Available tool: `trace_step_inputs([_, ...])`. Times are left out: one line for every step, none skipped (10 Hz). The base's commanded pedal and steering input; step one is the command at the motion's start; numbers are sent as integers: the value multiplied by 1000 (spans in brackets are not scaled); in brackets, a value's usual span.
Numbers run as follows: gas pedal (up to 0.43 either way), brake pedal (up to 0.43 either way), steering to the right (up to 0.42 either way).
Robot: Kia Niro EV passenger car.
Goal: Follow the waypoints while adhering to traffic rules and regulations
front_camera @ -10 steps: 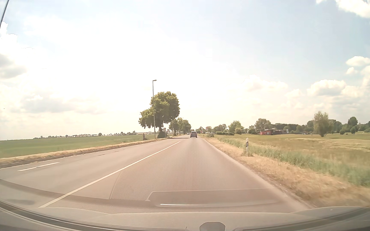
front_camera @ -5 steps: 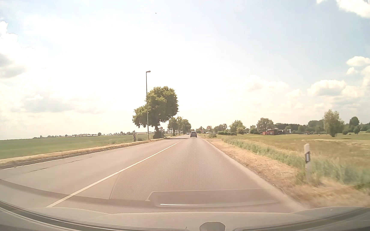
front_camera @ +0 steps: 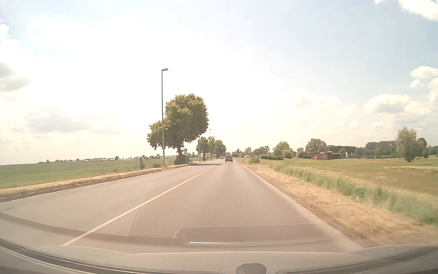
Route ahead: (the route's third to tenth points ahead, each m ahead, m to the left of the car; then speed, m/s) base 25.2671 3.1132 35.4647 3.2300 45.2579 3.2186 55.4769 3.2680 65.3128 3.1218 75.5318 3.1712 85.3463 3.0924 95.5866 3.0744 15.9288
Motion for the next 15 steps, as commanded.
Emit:
trace_step_inputs([248, 0, -3])
trace_step_inputs([228, 0, -3])
trace_step_inputs([228, 0, -3])
trace_step_inputs([228, 0, -3])
trace_step_inputs([228, 0, -3])
trace_step_inputs([228, 0, -3])
trace_step_inputs([220, 0, -3])
trace_step_inputs([220, 0, -3])
trace_step_inputs([220, 0, -3])
trace_step_inputs([209, 0, -3])
trace_step_inputs([209, 0, -3])
trace_step_inputs([209, 0, -3])
trace_step_inputs([197, 0, -3])
trace_step_inputs([189, 0, -4])
trace_step_inputs([189, 0, -4])
